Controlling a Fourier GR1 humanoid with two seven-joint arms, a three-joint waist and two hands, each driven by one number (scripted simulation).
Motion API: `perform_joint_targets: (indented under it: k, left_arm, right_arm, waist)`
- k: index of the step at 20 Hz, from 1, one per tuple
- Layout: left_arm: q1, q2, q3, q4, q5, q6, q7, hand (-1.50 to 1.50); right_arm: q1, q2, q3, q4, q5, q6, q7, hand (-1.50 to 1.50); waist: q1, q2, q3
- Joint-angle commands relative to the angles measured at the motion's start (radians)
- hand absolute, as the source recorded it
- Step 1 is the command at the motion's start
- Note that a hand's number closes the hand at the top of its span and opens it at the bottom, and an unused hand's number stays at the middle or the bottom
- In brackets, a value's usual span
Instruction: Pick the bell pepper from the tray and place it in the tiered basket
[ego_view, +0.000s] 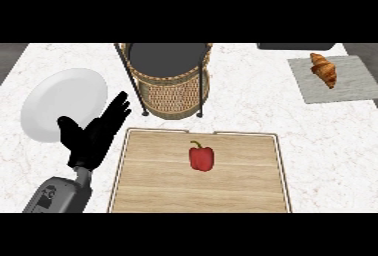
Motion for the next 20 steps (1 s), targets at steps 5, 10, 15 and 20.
perform_joint_targets:
  k: [5, 10, 15, 20]
  left_arm:
    - [-0.008, 0.004, 0.002, -0.012, -0.020, -0.002, -0.001, 0.00]
    - [-0.004, 0.000, 0.002, 0.018, -0.021, -0.021, -0.019, 0.00]
    - [0.014, -0.025, 0.006, 0.011, -0.024, 0.002, -0.027, 0.00]
    - [0.038, -0.026, -0.001, 0.041, -0.033, -0.025, -0.063, 0.00]
  right_arm:
    - [0.038, 0.011, 0.064, -0.034, 0.319, -0.061, 0.349, -1.50]
    - [0.089, 0.011, 0.075, -0.060, 0.483, -0.004, 0.527, -1.50]
    - [0.024, 0.011, 0.099, -0.071, 0.622, 0.064, 0.747, -1.50]
    - [-0.145, 0.011, 0.101, -0.030, 0.731, 0.118, 0.998, -1.50]
  waist:
    - [0.017, 0.013, 0.000]
    - [0.009, 0.016, -0.001]
    - [0.005, 0.010, 0.000]
    - [-0.003, 0.005, 0.001]
